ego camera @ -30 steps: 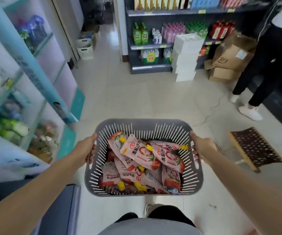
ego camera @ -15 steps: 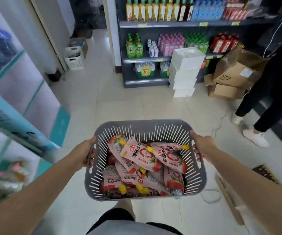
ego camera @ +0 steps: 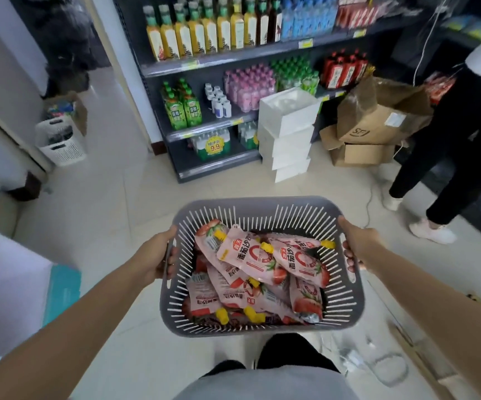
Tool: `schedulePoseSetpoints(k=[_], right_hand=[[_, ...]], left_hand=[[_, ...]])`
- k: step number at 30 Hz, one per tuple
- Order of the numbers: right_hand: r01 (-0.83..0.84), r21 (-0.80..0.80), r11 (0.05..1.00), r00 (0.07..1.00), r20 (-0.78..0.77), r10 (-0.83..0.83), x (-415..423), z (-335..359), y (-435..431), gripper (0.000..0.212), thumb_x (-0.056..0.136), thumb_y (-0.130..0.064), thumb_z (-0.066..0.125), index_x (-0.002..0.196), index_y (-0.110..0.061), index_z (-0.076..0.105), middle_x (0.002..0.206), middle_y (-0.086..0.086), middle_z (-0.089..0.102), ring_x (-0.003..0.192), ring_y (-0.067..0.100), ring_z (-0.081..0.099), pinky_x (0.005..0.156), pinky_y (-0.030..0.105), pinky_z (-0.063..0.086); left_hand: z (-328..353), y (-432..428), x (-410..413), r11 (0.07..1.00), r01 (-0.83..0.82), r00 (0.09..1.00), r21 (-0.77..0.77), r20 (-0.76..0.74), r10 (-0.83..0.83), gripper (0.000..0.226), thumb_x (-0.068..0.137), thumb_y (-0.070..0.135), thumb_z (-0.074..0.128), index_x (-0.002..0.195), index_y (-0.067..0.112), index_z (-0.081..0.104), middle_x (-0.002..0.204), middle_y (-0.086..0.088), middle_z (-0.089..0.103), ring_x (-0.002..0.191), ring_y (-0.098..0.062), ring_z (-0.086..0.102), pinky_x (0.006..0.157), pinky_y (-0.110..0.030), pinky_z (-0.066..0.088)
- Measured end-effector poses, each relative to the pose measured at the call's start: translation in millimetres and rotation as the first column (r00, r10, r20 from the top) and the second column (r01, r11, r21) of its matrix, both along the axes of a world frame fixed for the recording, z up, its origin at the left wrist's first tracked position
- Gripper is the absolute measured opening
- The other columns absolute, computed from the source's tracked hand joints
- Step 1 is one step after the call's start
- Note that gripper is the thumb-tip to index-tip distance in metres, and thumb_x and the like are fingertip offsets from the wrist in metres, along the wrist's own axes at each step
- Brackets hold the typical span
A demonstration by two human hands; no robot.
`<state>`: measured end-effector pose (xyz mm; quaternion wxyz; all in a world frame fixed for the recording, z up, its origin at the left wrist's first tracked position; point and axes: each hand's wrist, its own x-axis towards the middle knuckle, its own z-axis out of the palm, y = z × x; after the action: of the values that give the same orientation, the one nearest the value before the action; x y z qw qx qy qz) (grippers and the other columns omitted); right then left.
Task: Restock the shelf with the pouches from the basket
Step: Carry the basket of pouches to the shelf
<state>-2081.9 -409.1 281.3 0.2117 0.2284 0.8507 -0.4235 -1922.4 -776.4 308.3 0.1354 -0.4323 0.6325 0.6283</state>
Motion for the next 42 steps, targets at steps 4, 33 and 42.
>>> schedulePoseSetpoints(k=[4, 33, 42], right_hand=[[0.008, 0.003, 1.0, 1.0, 0.026, -0.008, -66.6, -8.1, -24.3, 0.07, 0.066, -0.081, 0.049, 0.063, -0.012, 0.054, 0.057, 0.009, 0.058, 0.054, 0.024, 0.052, 0.06, 0.036, 0.044], [0.217, -0.056, 0.975, 0.975, -0.044, -0.219, -621.1, 13.4, -148.5, 0.074, 0.07, -0.084, 0.049, 0.064, -0.011, 0.055, 0.051, 0.008, 0.056, 0.048, 0.022, 0.051, 0.054, 0.031, 0.042], [0.137, -0.016, 0.99, 0.98, -0.143, -0.137, -774.2, 44.2, -162.3, 0.1, 0.064, -0.09, 0.041, 0.091, 0.002, 0.069, 0.07, 0.022, 0.063, 0.063, 0.031, 0.061, 0.069, 0.047, 0.053]], left_hand=[[-8.3, -30.5, -82.1, 1.0, 0.017, 1.0, -0.008, 0.019, -0.017, 0.057, 0.096, 0.054, 0.039, 0.056, 0.013, 0.038, 0.044, -0.004, 0.036, 0.036, -0.02, 0.035, 0.044, -0.026, 0.031], [-20.0, -163.8, -703.3, 0.989, 0.147, 0.986, 0.032, -0.084, -0.144, 0.059, 0.096, 0.053, 0.041, 0.052, 0.014, 0.038, 0.047, -0.006, 0.035, 0.037, -0.019, 0.032, 0.045, -0.027, 0.026], [-0.6, -177.3, -852.0, 0.995, 0.088, 0.992, 0.047, -0.094, -0.083, 0.062, 0.098, 0.05, 0.041, 0.048, 0.013, 0.044, 0.042, -0.004, 0.04, 0.036, -0.02, 0.035, 0.044, -0.028, 0.03]])
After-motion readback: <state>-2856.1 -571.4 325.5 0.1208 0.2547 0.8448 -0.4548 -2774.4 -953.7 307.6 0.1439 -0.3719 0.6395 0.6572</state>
